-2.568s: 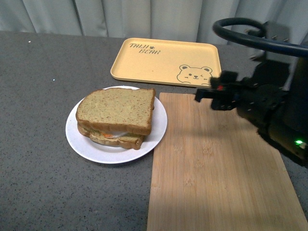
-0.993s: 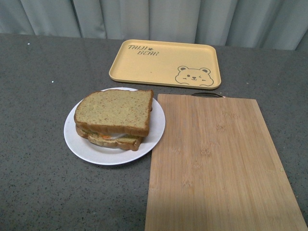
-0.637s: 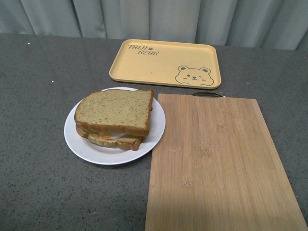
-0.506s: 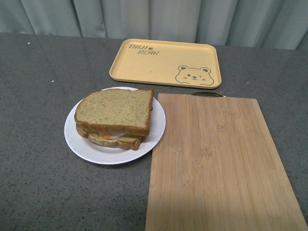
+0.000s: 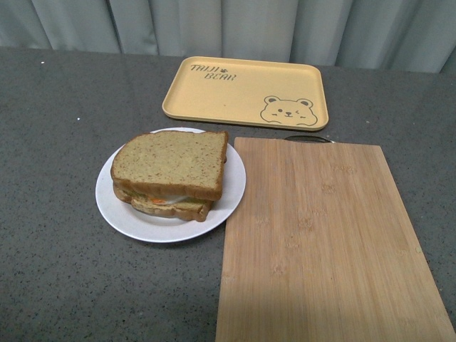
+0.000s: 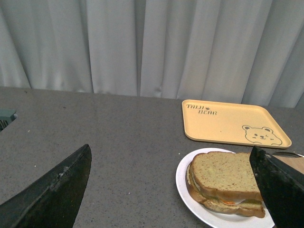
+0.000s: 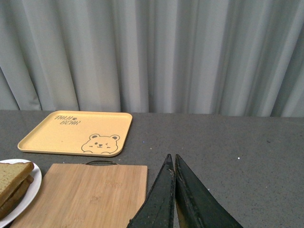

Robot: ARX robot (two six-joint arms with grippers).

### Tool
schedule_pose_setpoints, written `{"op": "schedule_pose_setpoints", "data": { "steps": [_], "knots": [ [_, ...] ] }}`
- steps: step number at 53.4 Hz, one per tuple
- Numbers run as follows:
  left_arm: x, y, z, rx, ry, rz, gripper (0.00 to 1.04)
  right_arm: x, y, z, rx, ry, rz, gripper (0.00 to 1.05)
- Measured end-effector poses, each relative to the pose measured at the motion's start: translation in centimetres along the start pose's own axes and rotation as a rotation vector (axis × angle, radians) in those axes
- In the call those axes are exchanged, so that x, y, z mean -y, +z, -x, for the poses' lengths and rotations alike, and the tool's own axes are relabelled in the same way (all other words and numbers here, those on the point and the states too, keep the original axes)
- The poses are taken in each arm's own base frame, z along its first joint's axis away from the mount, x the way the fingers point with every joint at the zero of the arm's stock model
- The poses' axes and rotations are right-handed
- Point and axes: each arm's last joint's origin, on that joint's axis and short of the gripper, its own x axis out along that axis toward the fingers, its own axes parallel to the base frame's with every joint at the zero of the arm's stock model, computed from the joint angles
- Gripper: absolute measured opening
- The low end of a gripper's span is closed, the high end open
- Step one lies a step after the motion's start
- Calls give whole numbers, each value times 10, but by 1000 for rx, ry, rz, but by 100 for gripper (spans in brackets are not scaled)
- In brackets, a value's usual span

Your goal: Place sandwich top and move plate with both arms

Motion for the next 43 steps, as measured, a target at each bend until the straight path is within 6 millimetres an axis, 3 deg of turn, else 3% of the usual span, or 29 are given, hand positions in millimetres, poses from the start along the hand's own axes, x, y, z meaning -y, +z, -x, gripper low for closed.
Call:
{"op": "schedule_pose_setpoints", "data": {
  "steps": [28,31,35,43],
  "knots": [
    [0,0,0,0,0,0,98,0,0,0,0,0,0,86],
    [1,-2,-1,-141,-72,60,98,0,0,0,0,0,0,97],
    [2,-13,-14,-369,-98,207,98,0,0,0,0,0,0,95],
    [9,-18,-56,-487,-113,410,98,0,0,0,-1,0,0,95]
  ]
}}
